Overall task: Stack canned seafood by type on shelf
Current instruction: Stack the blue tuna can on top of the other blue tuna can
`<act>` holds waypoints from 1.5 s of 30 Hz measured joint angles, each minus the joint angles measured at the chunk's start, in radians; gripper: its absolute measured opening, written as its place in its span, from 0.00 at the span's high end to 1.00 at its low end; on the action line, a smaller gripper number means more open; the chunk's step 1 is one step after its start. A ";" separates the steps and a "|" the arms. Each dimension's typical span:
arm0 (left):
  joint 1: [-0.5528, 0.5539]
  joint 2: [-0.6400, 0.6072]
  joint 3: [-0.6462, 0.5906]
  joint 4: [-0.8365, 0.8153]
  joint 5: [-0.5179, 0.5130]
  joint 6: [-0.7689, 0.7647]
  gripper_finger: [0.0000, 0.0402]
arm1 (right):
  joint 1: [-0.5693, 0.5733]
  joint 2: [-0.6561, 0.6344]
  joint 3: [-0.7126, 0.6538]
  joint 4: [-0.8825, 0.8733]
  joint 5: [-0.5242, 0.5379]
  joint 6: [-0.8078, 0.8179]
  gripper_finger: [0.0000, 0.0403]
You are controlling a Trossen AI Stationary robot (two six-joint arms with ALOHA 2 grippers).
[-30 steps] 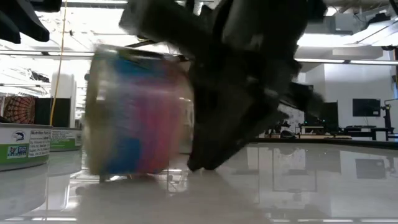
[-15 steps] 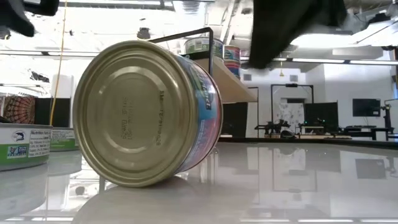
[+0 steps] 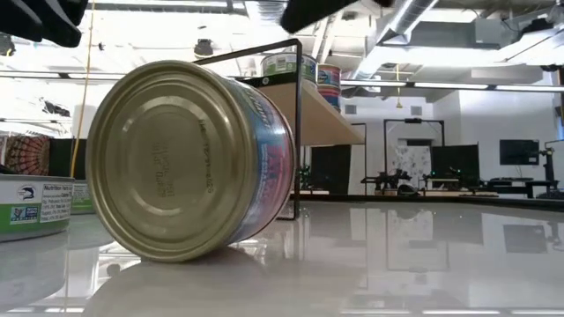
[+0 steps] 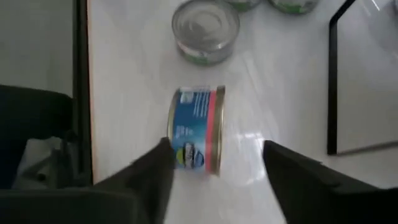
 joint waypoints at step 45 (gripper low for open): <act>-0.084 -0.292 0.000 0.152 0.562 0.288 0.81 | -0.012 0.180 0.000 0.107 0.071 -0.102 0.38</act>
